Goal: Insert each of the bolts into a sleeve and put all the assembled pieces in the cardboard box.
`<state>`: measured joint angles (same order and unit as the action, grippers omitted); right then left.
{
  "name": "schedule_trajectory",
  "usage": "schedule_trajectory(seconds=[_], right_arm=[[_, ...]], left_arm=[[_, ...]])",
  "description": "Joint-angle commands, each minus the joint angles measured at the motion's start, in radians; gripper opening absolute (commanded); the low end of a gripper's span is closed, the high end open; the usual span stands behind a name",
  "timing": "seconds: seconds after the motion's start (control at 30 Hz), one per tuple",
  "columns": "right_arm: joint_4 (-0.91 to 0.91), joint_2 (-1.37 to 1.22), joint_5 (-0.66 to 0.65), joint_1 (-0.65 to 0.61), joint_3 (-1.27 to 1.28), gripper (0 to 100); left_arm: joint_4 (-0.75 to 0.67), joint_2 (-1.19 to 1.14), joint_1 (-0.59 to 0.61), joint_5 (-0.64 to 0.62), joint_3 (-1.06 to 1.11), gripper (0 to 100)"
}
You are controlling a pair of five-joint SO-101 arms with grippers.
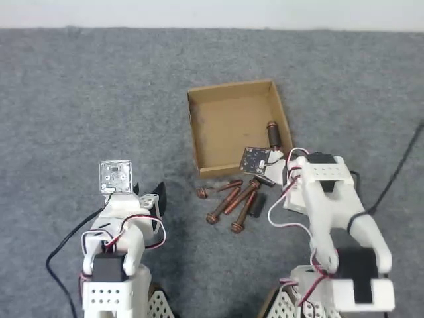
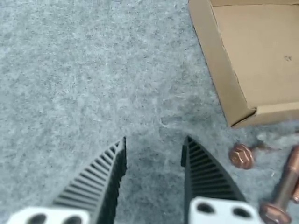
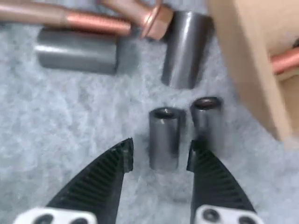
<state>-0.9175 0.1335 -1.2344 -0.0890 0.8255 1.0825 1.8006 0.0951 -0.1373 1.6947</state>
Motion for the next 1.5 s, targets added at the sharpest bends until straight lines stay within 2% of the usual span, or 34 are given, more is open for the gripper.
schedule_trajectory(seconds=[0.0,0.37,0.57,0.7,0.93,1.13,1.4,1.47], right_arm=[[0.045,-0.048,-0.014,0.024,-0.017,16.9],[-0.093,-0.177,-0.014,0.03,-0.166,16.5],[-0.151,-0.177,-0.017,0.079,-0.221,16.9],[-0.166,-0.185,-0.068,0.099,-0.218,16.7],[-0.154,-0.186,-0.071,0.107,-0.218,16.2],[-0.154,-0.186,-0.071,0.101,-0.219,5.0],[-0.163,-0.179,-0.064,0.101,-0.219,6.1],[-0.165,-0.176,-0.04,0.101,-0.219,9.1]], left_arm=[[-0.003,0.002,0.002,0.006,-0.008,18],[-0.003,0.002,0.002,0.006,-0.008,18],[-0.003,0.002,0.002,0.006,-0.008,18],[-0.003,0.002,0.002,0.006,-0.008,18],[-0.003,0.002,0.002,0.006,-0.008,18],[-0.003,0.002,0.002,0.006,-0.008,18],[-0.003,0.002,0.002,0.006,-0.008,18],[-0.003,0.002,0.002,0.006,-0.008,18]])
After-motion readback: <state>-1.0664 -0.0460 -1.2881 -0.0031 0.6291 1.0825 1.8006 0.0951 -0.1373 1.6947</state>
